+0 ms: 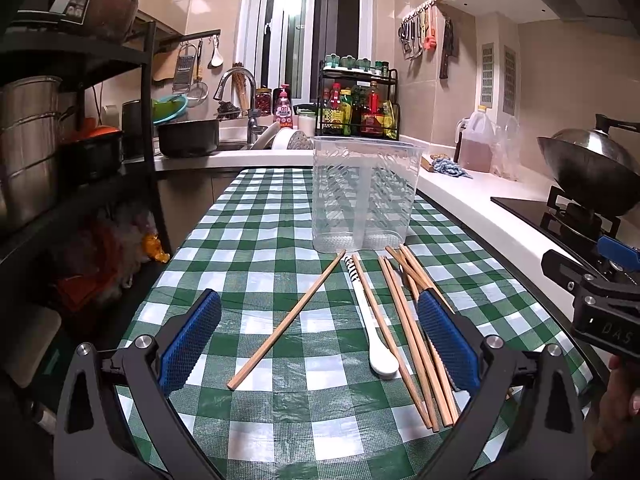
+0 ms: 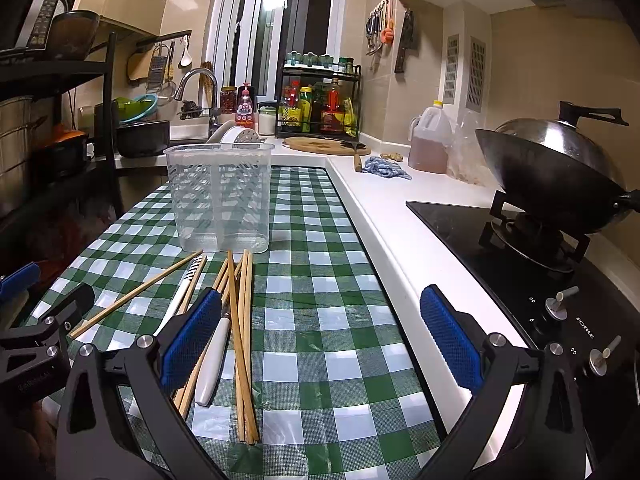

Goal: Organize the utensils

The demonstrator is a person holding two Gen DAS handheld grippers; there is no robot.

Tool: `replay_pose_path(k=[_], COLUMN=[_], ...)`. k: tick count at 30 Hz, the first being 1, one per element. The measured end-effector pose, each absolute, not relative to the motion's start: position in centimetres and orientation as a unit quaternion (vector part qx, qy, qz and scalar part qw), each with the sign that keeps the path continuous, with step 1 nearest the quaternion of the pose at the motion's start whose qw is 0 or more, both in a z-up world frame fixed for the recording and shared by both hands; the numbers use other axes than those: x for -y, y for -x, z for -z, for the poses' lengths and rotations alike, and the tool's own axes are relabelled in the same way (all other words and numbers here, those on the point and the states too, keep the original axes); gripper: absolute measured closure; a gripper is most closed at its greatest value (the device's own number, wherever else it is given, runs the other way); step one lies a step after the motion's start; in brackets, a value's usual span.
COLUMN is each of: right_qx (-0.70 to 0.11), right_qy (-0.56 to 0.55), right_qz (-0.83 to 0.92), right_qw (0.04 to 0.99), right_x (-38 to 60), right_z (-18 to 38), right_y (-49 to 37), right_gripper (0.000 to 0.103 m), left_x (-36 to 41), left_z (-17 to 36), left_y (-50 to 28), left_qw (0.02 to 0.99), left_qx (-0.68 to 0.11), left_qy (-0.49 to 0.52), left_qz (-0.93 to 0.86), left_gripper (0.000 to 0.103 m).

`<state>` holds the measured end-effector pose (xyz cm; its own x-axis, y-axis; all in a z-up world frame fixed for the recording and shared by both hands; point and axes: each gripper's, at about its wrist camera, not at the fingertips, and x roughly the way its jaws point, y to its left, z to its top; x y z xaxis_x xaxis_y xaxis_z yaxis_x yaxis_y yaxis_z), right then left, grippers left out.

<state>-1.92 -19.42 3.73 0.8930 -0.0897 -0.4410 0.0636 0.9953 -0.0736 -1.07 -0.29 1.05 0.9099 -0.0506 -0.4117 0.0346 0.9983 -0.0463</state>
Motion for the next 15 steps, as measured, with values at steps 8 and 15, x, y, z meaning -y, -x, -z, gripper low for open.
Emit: replay_pose_path(k=[8,15], right_qx=[-0.229,-0.229], right_qy=[0.028,0.028], right_qz=[0.039,0.039], right_qw=[0.972,0.972], right_x=[19.41,19.41], right_z=[-3.76,-3.77], right_y=[1.89,1.88], right_gripper=[0.005,0.005], left_x=[0.23,0.16], left_z=[-1.19,-1.27], left_y=[1.22,1.22], left_qw=[0.978,0.978], left_qx=[-0.207,-0.207], left_qy=[0.019,0.019], left_qz=[0.023,0.025], left_gripper=[0.008,0.008])
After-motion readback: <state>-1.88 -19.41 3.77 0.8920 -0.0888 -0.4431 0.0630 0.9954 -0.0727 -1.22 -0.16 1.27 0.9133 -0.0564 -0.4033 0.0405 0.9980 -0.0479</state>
